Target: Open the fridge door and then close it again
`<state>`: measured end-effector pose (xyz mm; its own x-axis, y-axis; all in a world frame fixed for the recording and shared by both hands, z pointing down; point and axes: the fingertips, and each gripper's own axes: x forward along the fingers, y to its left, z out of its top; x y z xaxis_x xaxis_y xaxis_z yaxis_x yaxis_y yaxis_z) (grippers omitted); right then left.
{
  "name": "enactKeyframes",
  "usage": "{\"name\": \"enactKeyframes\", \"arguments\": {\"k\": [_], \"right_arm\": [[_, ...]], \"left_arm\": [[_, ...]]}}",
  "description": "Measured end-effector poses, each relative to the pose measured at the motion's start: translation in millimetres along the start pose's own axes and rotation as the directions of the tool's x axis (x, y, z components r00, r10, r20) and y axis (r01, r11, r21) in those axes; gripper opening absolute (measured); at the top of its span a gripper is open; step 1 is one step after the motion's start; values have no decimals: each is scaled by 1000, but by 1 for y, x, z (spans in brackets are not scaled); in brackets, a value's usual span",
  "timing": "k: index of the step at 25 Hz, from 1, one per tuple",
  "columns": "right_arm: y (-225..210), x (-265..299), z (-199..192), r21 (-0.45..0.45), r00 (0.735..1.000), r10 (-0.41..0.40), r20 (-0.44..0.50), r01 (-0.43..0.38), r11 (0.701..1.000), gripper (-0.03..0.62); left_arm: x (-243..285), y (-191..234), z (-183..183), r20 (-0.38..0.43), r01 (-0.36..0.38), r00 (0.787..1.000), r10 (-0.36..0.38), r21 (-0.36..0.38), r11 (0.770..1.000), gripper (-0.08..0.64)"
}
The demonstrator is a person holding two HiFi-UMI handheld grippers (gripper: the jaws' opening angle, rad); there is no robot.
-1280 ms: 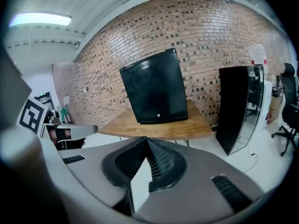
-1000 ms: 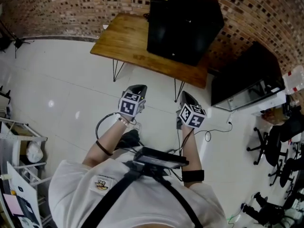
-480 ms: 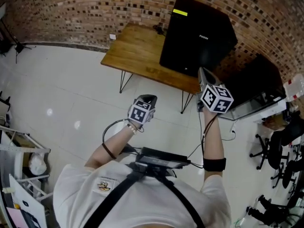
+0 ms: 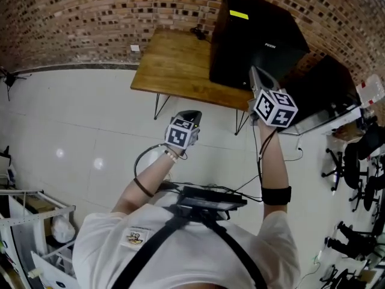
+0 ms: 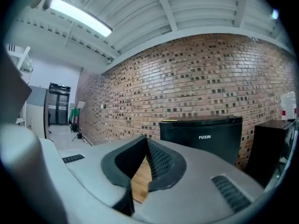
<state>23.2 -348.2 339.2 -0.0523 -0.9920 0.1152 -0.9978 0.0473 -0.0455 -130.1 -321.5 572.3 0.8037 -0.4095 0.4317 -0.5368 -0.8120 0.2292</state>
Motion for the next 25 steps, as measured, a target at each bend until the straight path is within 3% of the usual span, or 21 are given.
{"name": "enactKeyframes", "arguments": {"k": [5, 7, 11, 25], "right_arm": [[10, 7, 0, -26, 1000, 7, -12, -8, 1000, 32], [12, 8, 2, -33, 1000, 13, -9, -13, 999, 81], [7, -2, 7, -34, 1000, 21, 8, -21, 999, 109], [-33, -37, 13, 11, 998, -26, 56, 25, 1000, 112]], "left_arm": [[0, -6, 11, 42, 9, 999, -8, -15, 1000, 2], [1, -6, 16, 64, 1, 998, 0, -26, 1000, 2], [1, -15, 20, 87, -13, 996, 16, -32, 999, 2], [4, -30, 32, 85, -29, 996, 30, -14, 999, 2]]}}
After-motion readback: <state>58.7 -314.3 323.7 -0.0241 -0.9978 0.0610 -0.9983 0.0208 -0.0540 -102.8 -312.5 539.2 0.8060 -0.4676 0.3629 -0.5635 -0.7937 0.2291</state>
